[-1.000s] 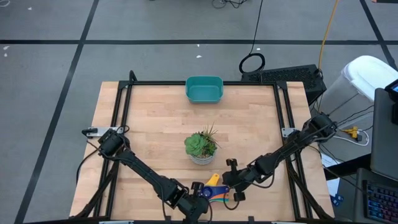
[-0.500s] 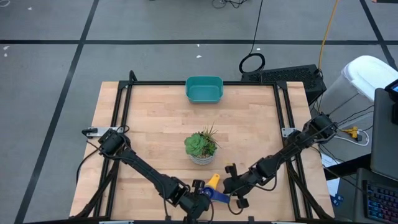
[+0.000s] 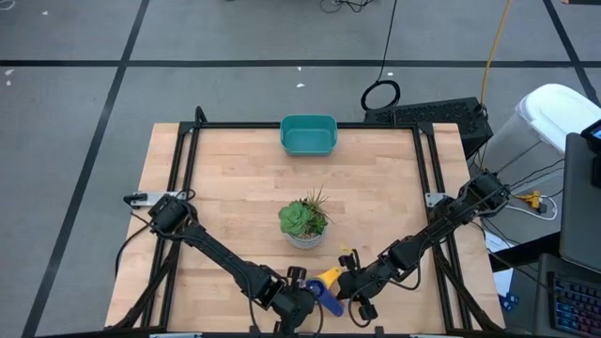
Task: Nest measuring cups in basket
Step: Adjust the nested measuring cups
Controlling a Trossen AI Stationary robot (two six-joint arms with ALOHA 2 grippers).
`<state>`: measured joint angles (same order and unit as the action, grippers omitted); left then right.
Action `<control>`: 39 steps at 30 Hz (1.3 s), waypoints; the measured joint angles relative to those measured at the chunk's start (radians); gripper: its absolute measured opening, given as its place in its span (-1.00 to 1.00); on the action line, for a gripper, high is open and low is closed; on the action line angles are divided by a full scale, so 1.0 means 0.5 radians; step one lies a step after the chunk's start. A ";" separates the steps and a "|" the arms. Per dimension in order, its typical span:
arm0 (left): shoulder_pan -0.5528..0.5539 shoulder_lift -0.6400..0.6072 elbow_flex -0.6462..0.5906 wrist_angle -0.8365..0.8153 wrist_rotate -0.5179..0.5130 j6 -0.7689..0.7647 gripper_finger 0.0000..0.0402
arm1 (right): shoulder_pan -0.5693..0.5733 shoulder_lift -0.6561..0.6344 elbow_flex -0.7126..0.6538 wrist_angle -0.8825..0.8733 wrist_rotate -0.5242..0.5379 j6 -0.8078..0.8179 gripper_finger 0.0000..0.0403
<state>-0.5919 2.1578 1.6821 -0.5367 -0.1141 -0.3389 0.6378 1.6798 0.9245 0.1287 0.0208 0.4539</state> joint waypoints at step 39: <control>-0.078 0.002 0.000 0.128 0.017 0.046 -0.78 | -0.211 -0.287 -0.199 -0.343 0.322 -0.263 -1.00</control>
<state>-0.6307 2.1586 1.6821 -0.4728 -0.1059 -0.3160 0.5324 1.5361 0.8250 -0.0430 0.1820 0.3224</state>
